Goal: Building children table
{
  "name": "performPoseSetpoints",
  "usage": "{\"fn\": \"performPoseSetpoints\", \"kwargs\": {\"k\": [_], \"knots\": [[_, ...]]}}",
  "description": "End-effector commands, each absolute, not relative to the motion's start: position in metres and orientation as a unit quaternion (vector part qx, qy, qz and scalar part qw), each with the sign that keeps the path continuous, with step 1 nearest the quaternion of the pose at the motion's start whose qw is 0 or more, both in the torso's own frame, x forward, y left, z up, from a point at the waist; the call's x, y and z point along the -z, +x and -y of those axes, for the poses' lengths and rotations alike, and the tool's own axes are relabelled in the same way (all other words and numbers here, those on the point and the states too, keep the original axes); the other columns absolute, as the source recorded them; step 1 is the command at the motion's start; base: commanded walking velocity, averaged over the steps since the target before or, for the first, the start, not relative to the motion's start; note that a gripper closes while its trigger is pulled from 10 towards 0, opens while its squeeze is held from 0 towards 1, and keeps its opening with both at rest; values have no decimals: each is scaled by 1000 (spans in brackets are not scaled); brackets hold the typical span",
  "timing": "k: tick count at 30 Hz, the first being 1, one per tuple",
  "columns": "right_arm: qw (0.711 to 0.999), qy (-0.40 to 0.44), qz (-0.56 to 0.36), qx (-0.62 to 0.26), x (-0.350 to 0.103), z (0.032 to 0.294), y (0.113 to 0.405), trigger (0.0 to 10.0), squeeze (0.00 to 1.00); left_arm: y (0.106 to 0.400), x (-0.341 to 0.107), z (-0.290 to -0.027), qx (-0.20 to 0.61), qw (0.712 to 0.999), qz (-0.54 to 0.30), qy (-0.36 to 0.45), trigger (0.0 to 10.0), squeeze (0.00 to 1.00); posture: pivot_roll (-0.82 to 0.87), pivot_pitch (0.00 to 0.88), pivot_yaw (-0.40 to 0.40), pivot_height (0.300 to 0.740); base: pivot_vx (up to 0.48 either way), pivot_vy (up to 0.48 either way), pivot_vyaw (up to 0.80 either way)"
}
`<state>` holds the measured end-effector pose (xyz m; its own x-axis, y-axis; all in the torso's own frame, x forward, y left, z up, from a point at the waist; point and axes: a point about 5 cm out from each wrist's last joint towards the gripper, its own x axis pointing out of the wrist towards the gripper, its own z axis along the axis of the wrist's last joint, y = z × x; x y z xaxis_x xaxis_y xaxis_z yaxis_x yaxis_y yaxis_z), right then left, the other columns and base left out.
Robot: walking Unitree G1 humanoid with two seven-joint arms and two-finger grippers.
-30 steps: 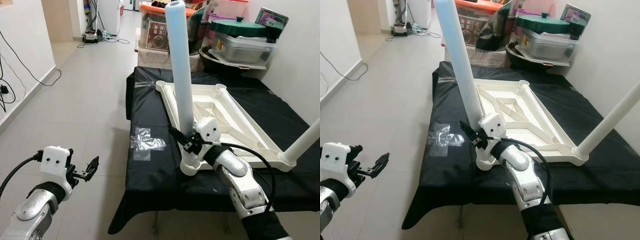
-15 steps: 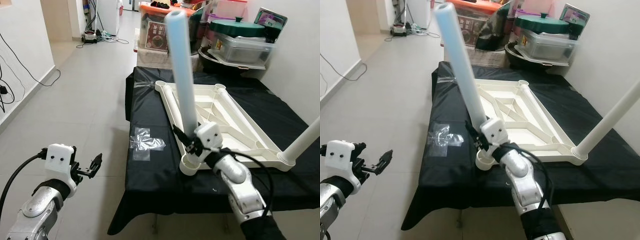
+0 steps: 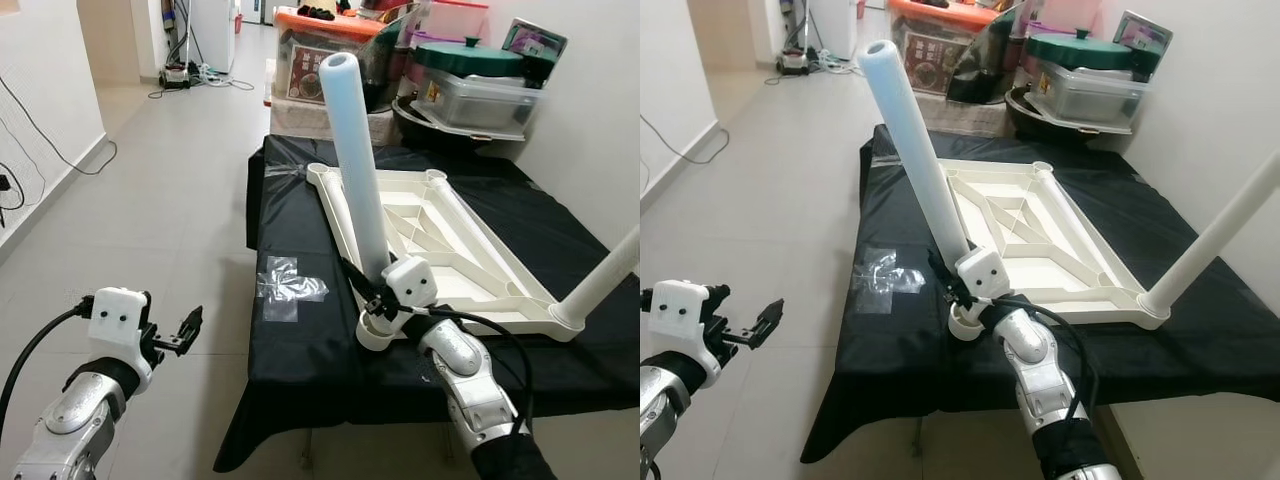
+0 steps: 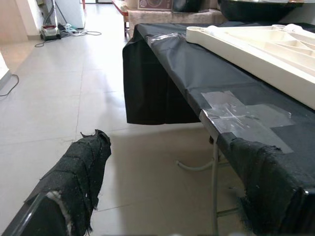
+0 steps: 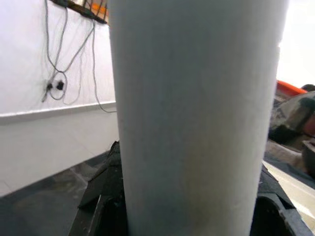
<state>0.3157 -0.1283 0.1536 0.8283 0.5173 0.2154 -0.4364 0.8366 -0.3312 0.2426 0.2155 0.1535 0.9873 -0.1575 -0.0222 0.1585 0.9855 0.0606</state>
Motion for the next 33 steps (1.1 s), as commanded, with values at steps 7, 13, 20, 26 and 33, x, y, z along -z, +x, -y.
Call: {"fn": "performPoseSetpoints", "kwargs": {"k": [7, 13, 20, 26, 33], "knots": [[951, -99, 123, -267, -143, 127, 314, 0, 0, 244, -151, -214, 86, 996, -11, 29, 10000, 0, 131, 0, -135, 740, 0, 0, 0], [951, -22, 60, -303, -131, 125, 315, 0, 0, 244, -150, -214, 84, 996, -16, 20, 10000, 0, 135, 0, -140, 740, 0, 0, 0], [953, 17, 36, -301, -132, 127, 326, 0, 0, 245, -150, -216, 81, 996, -17, 17, 10000, 0, 135, 0, -140, 740, 0, 0, 0], [952, 20, 36, -304, -133, 126, 327, 0, 0, 244, -151, -216, 80, 997, -17, 17, 10000, 0, 141, 0, -147, 740, 0, 0, 0], [951, 24, 35, -305, -133, 126, 326, 0, 0, 244, -150, -216, 80, 997, -18, 17, 10000, 0, 142, 0, -148, 740, 0, 0, 0]]}}
